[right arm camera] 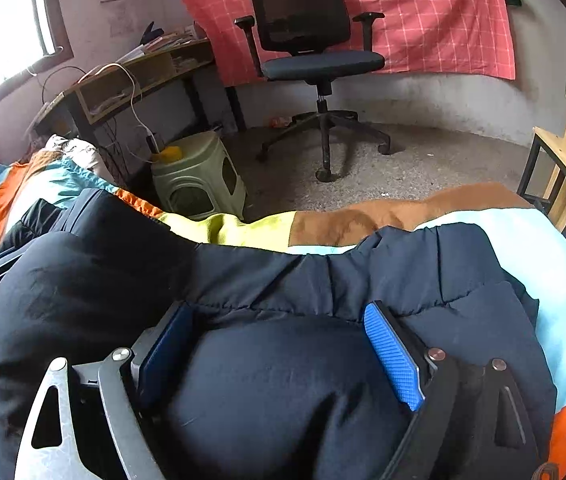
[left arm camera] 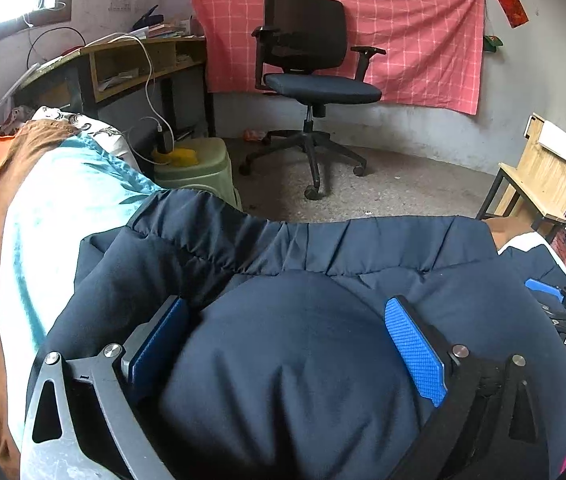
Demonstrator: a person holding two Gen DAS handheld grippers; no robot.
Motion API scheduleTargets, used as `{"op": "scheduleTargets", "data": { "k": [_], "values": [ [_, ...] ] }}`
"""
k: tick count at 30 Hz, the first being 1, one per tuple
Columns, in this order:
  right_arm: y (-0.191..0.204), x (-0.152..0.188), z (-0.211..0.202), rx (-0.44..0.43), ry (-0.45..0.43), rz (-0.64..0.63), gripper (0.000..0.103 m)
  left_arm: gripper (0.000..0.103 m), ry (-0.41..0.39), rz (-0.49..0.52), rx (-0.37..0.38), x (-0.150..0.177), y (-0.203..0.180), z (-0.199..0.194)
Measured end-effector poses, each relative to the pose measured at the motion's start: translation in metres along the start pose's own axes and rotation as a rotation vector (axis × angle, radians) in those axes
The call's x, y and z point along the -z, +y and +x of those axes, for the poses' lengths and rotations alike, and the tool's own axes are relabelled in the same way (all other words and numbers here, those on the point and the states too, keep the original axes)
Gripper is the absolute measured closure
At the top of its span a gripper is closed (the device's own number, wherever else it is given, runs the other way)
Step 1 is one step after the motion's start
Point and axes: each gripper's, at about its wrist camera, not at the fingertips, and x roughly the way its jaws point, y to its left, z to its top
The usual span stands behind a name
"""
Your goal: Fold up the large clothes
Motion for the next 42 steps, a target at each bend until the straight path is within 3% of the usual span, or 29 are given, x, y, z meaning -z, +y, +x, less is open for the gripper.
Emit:
{"op": "scheduleTargets", "data": {
  "k": [12, 17, 24, 34, 42],
  "values": [
    [-0.005, 0.011, -0.022, 0.030, -0.041, 0.028, 0.015, 0.006, -0.013, -0.030, 0.030, -0.001, 0.013, -0.015],
    [-0.029, 0.016, -0.063, 0.084, -0.108, 0.085, 0.015, 0.006, -0.054, -0.066, 0.035, 0.003, 0.034, -0.037],
    [-0.058, 0.028, -0.104, 0.124, -0.125, 0.087, 0.010, 0.006, -0.036, -0.076, -0.015, 0.005, 0.060, -0.056],
    [-0.080, 0.051, -0.115, 0.125, -0.049, 0.089, 0.008, 0.006, 0.049, -0.154, -0.071, 0.022, 0.112, -0.065],
    [-0.097, 0.066, -0.102, 0.059, 0.037, 0.157, 0.006, 0.006, 0.144, -0.149, 0.031, 0.027, 0.131, -0.056]
  ]
}}
